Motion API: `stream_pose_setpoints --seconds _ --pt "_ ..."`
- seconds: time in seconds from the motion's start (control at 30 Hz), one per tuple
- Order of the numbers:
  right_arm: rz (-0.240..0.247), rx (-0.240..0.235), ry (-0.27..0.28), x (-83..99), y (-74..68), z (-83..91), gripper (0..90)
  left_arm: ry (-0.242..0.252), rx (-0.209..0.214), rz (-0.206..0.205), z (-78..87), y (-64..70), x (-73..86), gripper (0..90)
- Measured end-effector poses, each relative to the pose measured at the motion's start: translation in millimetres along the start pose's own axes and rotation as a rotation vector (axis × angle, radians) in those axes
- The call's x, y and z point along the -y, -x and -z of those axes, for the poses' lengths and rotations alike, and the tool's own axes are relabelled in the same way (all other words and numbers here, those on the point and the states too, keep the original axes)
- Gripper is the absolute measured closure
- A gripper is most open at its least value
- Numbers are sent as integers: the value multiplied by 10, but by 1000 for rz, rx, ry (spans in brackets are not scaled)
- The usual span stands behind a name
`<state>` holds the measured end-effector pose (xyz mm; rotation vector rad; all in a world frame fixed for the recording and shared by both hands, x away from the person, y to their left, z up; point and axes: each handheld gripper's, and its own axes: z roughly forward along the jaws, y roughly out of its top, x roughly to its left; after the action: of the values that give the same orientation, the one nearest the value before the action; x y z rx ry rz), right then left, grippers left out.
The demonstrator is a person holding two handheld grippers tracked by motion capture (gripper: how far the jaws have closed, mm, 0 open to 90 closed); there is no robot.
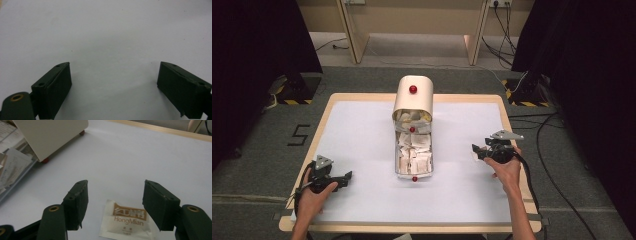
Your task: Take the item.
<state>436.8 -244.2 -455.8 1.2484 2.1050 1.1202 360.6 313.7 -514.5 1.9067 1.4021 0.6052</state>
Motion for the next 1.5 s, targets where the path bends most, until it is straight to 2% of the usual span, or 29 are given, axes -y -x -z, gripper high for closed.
stream_pose_setpoints --seconds 0.37,0.63,1.13,1.5 --pt "39 -16 -47 -22 -166 -13 294 0 1 0 1 -1 0 113" --pt "72 -22 -80 35 -274 44 265 0 1 0 0 -1 0 113" --pt "67 -52 -96 113 -427 47 256 -1 0 0 0 -1 0 113" --pt "81 -67 -97 181 -521 92 254 0 1 0 0 -1 0 113"
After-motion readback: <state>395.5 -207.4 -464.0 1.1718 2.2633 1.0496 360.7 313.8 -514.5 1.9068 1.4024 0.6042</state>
